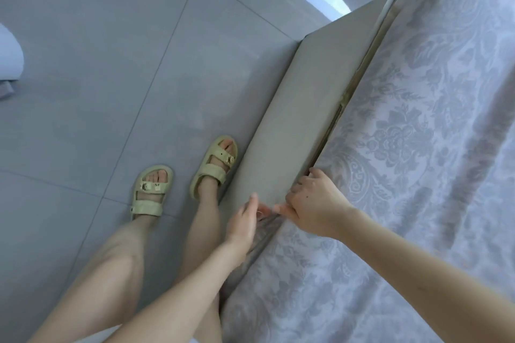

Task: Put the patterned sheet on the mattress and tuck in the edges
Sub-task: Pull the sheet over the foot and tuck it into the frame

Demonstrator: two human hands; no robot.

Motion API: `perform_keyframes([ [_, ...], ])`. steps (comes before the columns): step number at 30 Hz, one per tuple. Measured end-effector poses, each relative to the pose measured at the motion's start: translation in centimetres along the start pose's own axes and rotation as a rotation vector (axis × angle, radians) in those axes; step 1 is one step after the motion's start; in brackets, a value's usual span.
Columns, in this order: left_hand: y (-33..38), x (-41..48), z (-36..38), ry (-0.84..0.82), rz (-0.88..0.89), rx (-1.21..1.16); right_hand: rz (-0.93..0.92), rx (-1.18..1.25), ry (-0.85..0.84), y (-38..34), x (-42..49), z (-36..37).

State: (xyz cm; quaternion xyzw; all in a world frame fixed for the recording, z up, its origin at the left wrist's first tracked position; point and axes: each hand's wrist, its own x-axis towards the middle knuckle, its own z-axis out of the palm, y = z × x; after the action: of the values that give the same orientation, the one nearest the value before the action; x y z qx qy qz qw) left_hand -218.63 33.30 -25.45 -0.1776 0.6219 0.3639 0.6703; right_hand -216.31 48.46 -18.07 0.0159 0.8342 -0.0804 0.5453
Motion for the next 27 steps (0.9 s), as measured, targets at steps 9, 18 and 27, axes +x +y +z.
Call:
perform_keyframes([
  [9, -6.3, -0.8, -4.7, -0.233, -0.256, -0.071, 0.131, 0.069, -0.457, -4.1, 4.3, 1.2],
  [18, -10.2, -3.8, -5.2, -0.332, -0.078, -0.085, 0.107, 0.106, -0.442, -4.2, 1.4, 1.8],
  [27, -10.1, 0.3, -5.2, -0.249, 0.01, 0.063, 0.102, 0.085, -0.361, -4.2, 0.2, 2.3],
])
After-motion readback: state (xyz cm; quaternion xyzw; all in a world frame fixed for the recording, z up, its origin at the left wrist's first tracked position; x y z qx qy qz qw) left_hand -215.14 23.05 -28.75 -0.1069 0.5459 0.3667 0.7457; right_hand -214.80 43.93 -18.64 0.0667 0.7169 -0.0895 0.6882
